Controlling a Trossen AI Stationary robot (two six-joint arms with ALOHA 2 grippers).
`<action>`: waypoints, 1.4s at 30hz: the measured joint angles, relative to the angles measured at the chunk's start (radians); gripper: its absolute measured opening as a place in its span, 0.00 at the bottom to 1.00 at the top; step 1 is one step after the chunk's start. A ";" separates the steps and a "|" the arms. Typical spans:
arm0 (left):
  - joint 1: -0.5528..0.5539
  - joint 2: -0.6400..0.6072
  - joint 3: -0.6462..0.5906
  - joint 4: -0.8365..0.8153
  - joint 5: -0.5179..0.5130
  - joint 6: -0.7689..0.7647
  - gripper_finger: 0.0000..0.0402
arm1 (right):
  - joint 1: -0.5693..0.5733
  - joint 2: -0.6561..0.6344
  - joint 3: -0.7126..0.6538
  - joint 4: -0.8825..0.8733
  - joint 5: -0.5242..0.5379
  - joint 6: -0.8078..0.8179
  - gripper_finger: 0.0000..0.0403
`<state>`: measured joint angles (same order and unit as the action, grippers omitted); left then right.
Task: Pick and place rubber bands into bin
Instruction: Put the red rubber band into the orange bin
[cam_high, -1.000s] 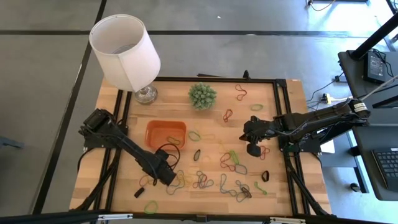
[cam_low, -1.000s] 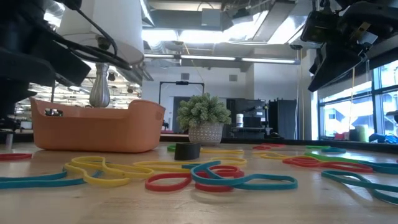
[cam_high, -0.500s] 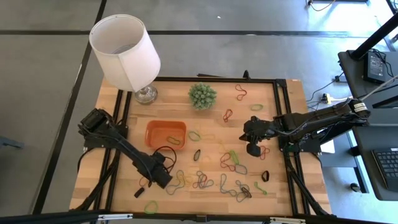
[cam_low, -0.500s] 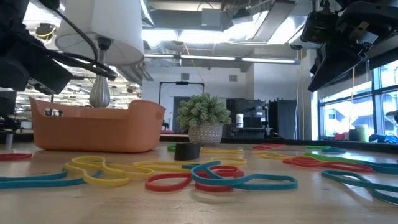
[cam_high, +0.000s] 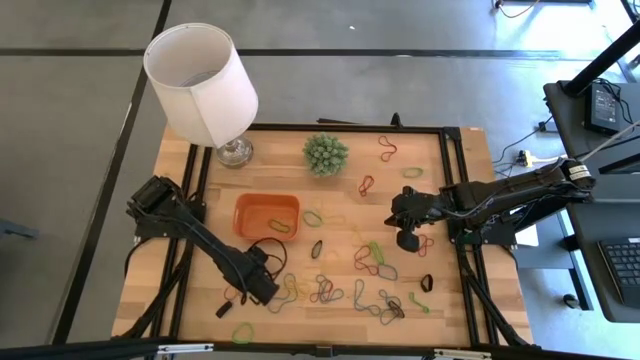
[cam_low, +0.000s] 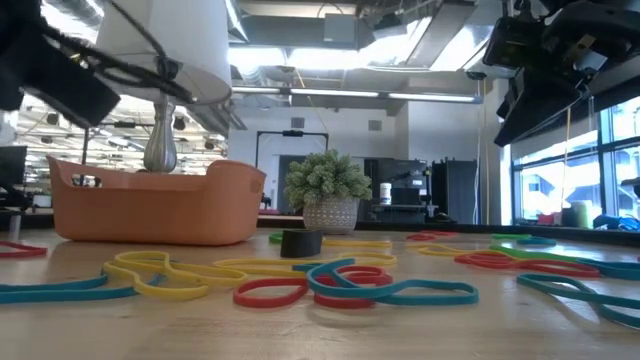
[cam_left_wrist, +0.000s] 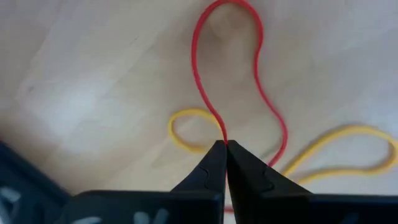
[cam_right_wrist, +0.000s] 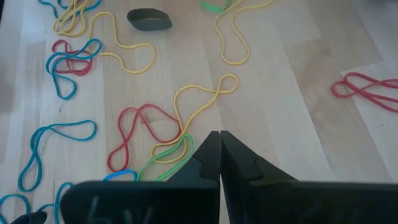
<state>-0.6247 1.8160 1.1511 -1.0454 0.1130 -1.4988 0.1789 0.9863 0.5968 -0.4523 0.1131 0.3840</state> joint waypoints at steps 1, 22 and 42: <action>0.000 0.000 0.017 -0.014 0.007 0.005 0.01 | 0.000 0.000 0.000 0.000 0.000 0.000 0.01; 0.032 -0.084 0.491 -0.526 -0.170 0.208 0.01 | 0.000 0.000 0.000 0.060 0.001 -0.004 0.01; 0.542 -0.291 0.429 -0.419 -0.410 1.140 0.00 | -0.028 0.000 0.000 0.098 0.051 0.192 0.01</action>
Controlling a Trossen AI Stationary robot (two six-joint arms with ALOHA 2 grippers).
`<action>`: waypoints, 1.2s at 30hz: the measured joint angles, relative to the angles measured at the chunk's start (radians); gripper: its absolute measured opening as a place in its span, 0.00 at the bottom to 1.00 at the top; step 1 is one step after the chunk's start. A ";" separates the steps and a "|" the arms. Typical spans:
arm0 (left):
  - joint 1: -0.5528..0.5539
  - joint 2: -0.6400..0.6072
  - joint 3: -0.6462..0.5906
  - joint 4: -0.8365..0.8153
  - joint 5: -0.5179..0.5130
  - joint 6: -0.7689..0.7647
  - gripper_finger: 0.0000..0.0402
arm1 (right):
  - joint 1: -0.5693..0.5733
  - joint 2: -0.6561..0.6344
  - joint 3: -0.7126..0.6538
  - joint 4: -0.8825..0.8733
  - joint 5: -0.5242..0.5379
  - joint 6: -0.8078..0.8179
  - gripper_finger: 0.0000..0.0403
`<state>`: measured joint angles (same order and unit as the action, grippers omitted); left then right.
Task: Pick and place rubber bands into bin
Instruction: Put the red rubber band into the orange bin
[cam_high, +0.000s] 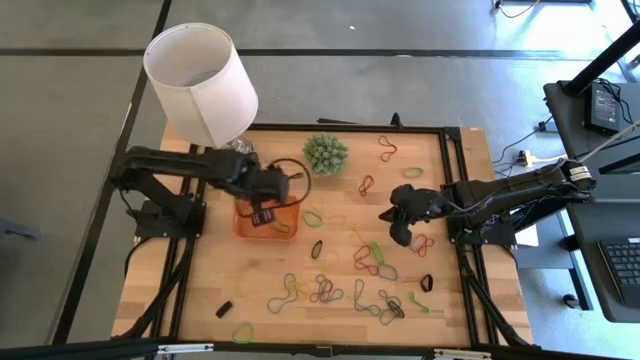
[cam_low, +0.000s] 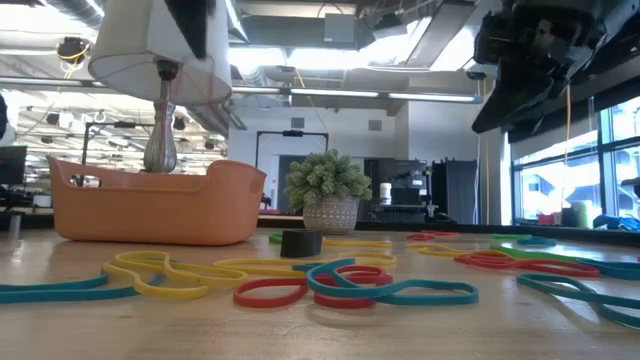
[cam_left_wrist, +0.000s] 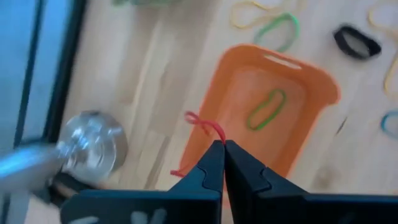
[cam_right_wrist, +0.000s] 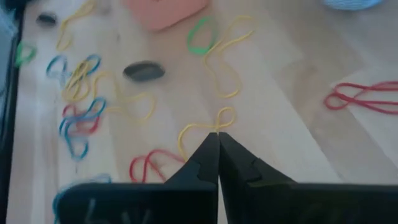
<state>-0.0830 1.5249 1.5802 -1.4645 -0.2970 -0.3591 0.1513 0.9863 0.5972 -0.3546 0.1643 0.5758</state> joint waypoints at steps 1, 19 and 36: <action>0.016 0.008 -0.028 0.021 0.015 0.049 0.00 | 0.000 0.000 0.000 0.000 0.012 0.021 0.01; 0.134 0.029 -0.630 0.687 0.277 0.429 0.00 | 0.000 0.000 0.000 0.012 0.107 0.078 0.01; 0.129 0.029 -0.797 0.901 0.263 0.451 0.00 | 0.000 0.000 0.000 0.018 0.109 0.074 0.01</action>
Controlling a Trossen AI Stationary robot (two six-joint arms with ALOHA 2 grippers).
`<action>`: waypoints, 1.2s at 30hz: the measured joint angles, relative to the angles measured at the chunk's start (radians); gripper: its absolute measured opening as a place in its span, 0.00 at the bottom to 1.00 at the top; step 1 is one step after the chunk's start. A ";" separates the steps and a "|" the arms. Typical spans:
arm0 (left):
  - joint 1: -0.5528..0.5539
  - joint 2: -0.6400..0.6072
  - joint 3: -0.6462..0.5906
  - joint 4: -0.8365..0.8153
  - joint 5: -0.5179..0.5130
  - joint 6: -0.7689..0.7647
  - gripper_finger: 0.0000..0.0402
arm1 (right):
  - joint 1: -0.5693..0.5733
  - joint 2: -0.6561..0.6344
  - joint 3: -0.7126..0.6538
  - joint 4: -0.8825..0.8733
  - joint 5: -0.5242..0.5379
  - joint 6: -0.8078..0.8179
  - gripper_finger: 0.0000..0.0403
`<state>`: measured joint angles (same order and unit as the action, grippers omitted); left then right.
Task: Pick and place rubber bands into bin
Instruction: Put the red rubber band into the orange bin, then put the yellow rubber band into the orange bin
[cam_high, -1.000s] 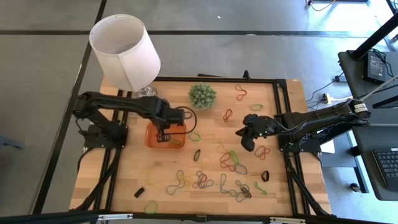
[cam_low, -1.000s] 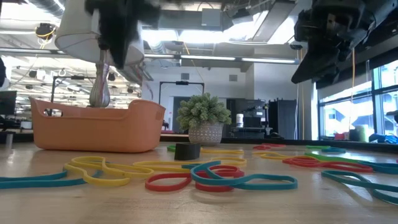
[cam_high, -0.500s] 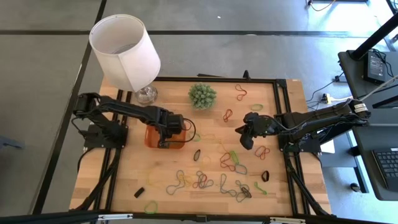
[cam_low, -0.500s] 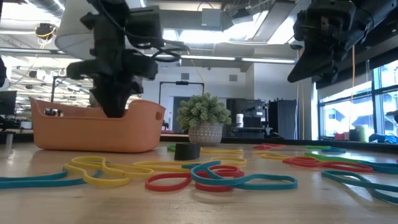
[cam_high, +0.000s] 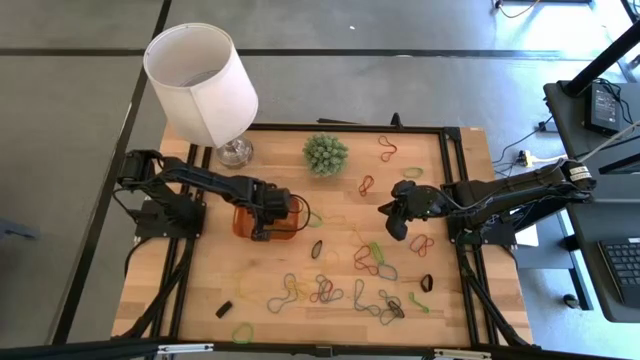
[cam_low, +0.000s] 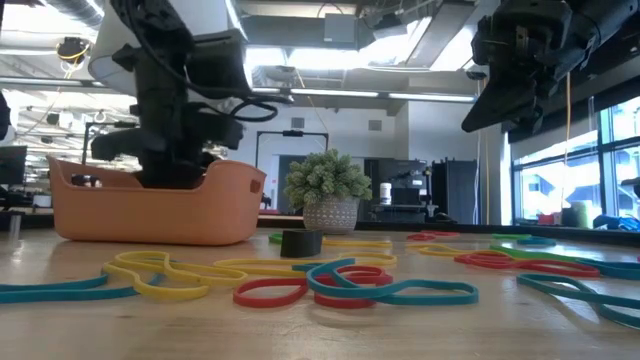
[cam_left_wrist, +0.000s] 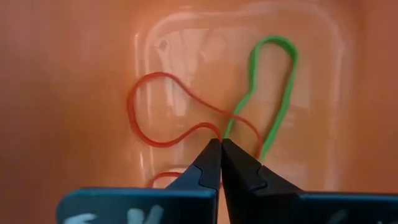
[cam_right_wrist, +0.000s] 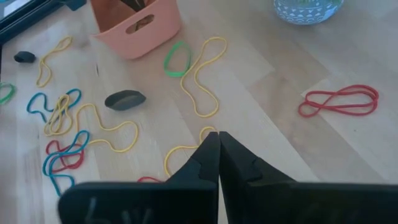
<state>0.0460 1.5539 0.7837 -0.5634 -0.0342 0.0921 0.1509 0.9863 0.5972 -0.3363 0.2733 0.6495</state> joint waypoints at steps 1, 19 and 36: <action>0.000 0.000 -0.008 0.009 -0.001 0.000 0.00 | 0.000 0.000 0.000 0.000 0.000 0.000 0.01; 0.000 -0.008 0.062 -0.077 -0.012 -0.098 0.27 | 0.000 0.000 0.000 0.000 0.000 -0.003 0.01; -0.007 -0.100 0.312 -0.465 -0.027 -0.383 0.15 | 0.000 -0.001 0.000 -0.002 0.000 -0.060 0.01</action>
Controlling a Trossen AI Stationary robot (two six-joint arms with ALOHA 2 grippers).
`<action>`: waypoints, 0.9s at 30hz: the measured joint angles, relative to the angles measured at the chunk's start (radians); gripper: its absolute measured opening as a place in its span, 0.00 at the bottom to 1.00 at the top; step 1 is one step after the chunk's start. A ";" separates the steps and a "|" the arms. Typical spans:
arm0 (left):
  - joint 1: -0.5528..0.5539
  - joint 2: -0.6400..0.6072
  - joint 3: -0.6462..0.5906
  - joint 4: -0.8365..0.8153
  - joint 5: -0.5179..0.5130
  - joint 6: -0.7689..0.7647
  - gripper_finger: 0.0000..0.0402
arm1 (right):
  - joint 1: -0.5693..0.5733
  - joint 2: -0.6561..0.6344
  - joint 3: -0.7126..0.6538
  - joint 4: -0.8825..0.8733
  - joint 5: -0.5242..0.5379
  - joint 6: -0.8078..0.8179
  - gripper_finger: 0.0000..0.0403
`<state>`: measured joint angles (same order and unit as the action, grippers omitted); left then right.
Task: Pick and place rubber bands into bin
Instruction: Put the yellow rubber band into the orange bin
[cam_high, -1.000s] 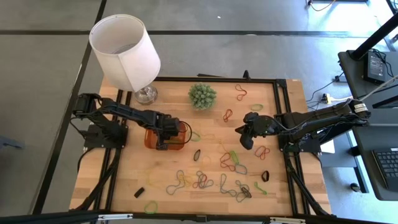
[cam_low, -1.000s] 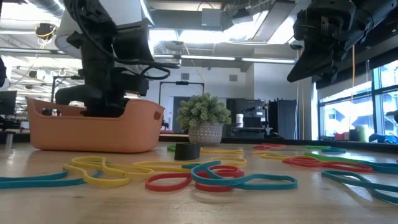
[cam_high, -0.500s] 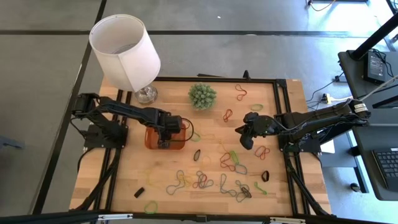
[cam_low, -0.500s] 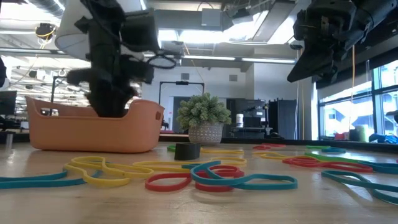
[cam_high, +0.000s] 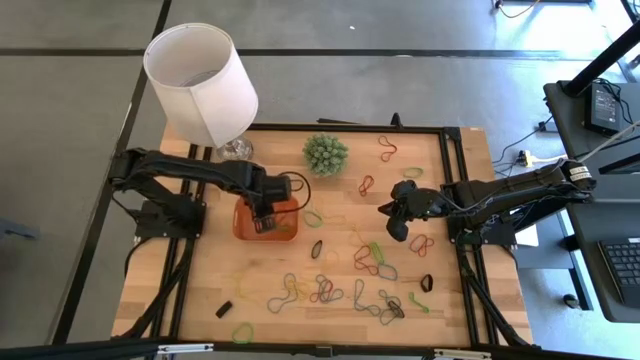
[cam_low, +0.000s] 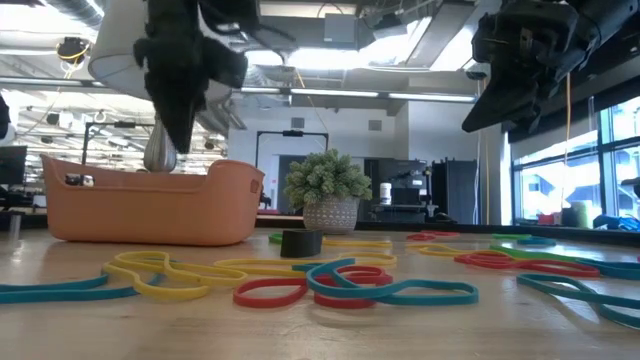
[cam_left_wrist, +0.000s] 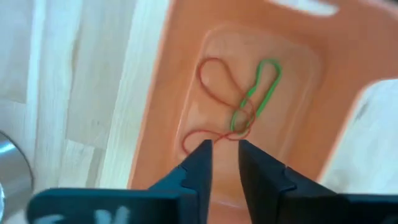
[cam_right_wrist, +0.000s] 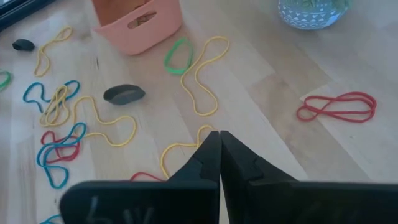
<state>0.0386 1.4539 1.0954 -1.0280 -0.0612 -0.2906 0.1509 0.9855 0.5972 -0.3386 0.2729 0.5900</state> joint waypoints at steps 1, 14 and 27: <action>-0.005 -0.020 0.000 0.015 -0.001 -0.018 0.12 | 0.000 0.000 0.000 0.000 0.000 0.000 0.01; -0.177 -0.214 -0.027 0.080 -0.046 -0.150 0.00 | 0.000 0.003 0.000 0.037 -0.004 -0.045 0.01; -0.159 -0.560 -0.355 0.228 -0.073 -0.009 0.00 | 0.036 0.326 0.358 -0.300 0.022 0.195 0.00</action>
<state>-0.1209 0.8940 0.7406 -0.7995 -0.1338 -0.2999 0.1871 1.3116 0.9552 -0.6390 0.2951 0.7845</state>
